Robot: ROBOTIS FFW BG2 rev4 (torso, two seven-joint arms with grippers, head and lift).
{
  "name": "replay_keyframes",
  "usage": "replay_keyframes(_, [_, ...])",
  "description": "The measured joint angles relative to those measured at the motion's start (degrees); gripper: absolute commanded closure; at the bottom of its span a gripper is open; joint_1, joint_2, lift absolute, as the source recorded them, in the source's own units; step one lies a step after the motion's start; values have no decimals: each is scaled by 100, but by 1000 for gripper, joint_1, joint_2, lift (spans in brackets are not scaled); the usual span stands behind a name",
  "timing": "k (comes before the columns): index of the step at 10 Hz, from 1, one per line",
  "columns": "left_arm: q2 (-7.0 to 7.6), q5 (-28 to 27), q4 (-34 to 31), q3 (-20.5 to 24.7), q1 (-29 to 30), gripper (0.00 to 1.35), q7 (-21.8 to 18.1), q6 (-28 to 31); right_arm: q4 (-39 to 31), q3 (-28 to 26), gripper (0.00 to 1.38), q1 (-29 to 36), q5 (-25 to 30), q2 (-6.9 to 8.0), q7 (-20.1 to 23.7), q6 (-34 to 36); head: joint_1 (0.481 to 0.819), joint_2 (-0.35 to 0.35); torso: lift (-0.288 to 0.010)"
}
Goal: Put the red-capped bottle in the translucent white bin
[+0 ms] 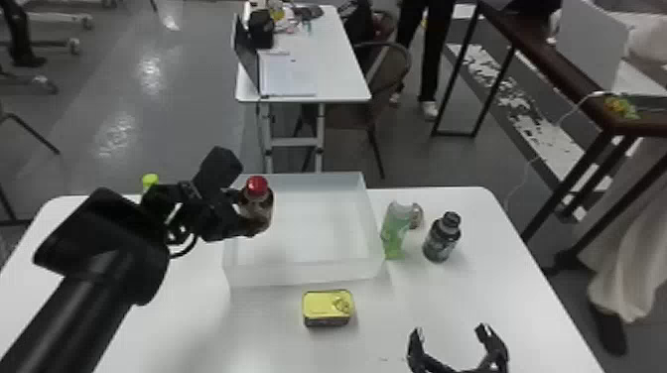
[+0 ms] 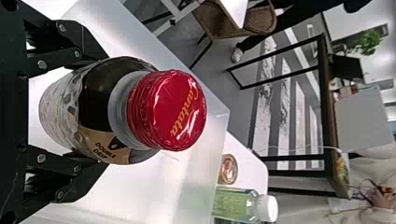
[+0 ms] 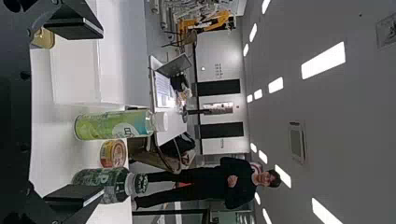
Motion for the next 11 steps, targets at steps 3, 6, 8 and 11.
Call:
replay_keyframes(3, [-206, -107, 1189, -129, -382, 800, 282, -454, 21, 0, 124, -9, -23, 0, -1, 0, 695, -130, 0])
replay_keyframes(6, [-278, -120, 1422, -124, -455, 28, 543, -727, 22, 0, 122, -9, -56, 0, -1, 0, 695, -135, 0])
replay_keyframes(8, [-267, -1, 1419, -129, -420, 194, 538, -895, 23, 0, 122, -12, -65, 0, -1, 0, 695, -141, 0])
replay_keyframes(11, [-158, 239, 177, 444, 380, 213, 431, -709, 30, 17, 122, -23, -66, 0, -1, 7, 695, -120, 0])
